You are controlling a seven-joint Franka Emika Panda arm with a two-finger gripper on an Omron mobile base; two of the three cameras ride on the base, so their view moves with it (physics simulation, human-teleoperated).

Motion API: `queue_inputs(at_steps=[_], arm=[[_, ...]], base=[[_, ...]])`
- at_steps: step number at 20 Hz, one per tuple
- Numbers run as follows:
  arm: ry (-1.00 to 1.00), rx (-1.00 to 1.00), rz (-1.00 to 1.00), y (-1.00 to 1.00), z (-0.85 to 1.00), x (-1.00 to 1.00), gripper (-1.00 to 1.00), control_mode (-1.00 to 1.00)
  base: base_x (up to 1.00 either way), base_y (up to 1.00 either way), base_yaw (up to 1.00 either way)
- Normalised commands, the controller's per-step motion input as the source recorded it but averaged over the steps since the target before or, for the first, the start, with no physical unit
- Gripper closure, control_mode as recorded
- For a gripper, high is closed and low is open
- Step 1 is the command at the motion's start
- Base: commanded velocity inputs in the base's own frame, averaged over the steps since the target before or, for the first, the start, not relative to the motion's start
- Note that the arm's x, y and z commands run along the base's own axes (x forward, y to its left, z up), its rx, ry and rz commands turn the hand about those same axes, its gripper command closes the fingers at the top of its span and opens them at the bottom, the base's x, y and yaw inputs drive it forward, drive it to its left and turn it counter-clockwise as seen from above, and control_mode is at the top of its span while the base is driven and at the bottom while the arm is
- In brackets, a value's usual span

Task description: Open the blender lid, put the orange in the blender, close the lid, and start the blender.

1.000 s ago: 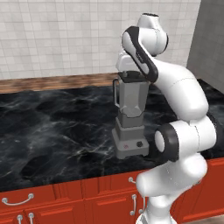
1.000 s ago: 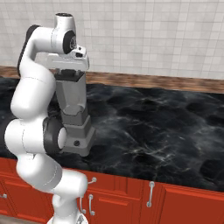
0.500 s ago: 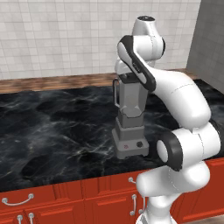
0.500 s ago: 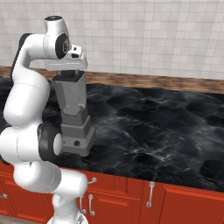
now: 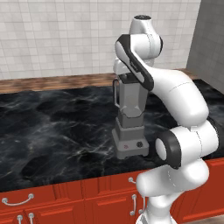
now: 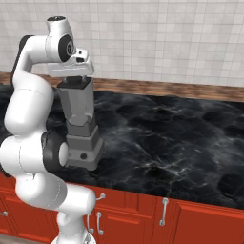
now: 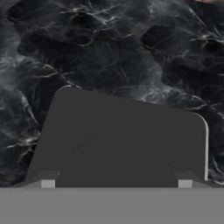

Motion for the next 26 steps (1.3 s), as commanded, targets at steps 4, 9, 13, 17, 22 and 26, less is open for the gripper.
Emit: queue_inputs(at_steps=[4, 9, 13, 17, 22, 26], arm=[[0.05, 0.00, 0.00, 0.00, -0.64, 0.02, -1.00, -1.00], [-0.01, 0.02, 0.00, 0.00, -0.18, 0.00, -1.00, -1.00], [-0.07, 0.01, 0.00, 0.00, 0.00, 0.00, -1.00, -1.00], [-0.12, 0.00, 0.00, 0.00, 0.02, 0.00, -1.00, -1.00], [-0.18, 0.00, 0.00, 0.00, 0.23, -0.04, -1.00, -1.00], [-0.35, 0.00, 0.00, 0.00, 0.58, -0.43, -1.00, -1.00]], base=[[0.00, 0.00, 0.00], [0.00, 0.00, 0.00], [0.00, 0.00, 0.00], [0.00, 0.00, 0.00], [0.00, 0.00, 0.00], [0.00, 0.00, 0.00]])
